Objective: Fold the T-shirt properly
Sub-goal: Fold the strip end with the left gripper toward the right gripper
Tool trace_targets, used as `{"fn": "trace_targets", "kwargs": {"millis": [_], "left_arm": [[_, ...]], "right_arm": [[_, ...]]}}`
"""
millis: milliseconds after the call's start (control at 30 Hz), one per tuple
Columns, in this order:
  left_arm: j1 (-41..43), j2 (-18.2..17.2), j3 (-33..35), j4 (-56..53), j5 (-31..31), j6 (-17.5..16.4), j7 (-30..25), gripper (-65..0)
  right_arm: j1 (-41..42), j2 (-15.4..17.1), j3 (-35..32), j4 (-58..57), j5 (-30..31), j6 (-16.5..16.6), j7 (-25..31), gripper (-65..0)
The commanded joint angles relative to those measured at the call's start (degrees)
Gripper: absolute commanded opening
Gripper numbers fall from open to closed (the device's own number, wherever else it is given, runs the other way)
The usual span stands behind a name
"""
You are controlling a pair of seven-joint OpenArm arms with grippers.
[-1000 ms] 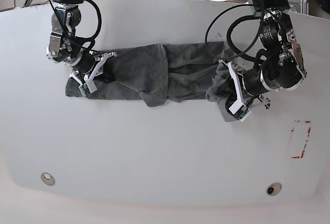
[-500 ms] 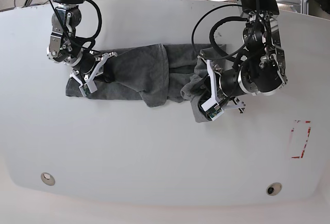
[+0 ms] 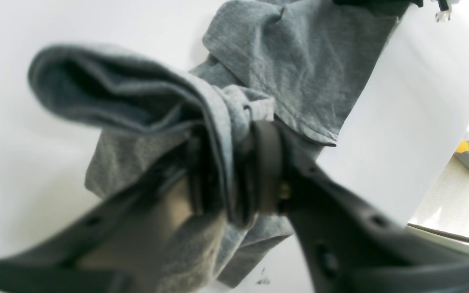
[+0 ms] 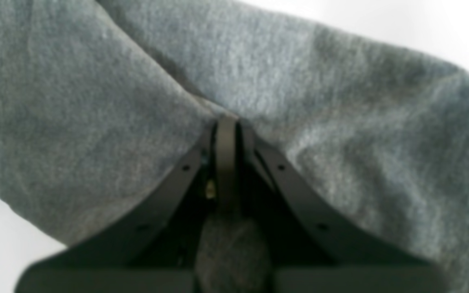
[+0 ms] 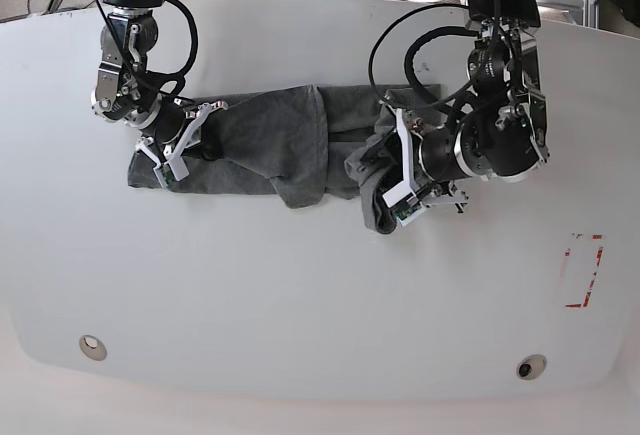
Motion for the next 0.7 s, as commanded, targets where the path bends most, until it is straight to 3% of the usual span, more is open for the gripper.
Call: {"fn": "trace_targets", "kwargs": {"millis": [0, 200, 433, 567, 667], "left_arm": [[-1.34, 0.61, 0.06, 0.75, -1.38, -0.06, -1.21, -36.9], [-1.43, 4.66, 3.84, 0.75, -2.69, -0.06, -1.21, -26.8], [-3.8, 5.1, 8.24, 1.1, -10.78, -0.06, -1.21, -26.2], [-4.86, 3.25, 3.4, 1.1, -11.57, -0.06, -1.21, -26.2], [-5.21, 0.53, -5.21, 0.66, -11.49, -0.06, -1.21, -26.4]], "right_arm": [[-0.25, -0.7, -0.18, -0.01, -2.72, -0.34, -3.43, -62.6], [-0.25, -1.06, -0.18, -0.01, -2.72, -0.34, -3.43, -62.6], [-0.25, -1.67, -0.18, -0.01, -2.72, -0.34, -3.43, -62.6], [-0.25, -2.37, -0.18, -0.01, -2.89, -0.34, -3.43, -62.6], [-0.25, -2.46, -0.18, -0.01, -2.98, -0.34, -3.43, -62.6]]}}
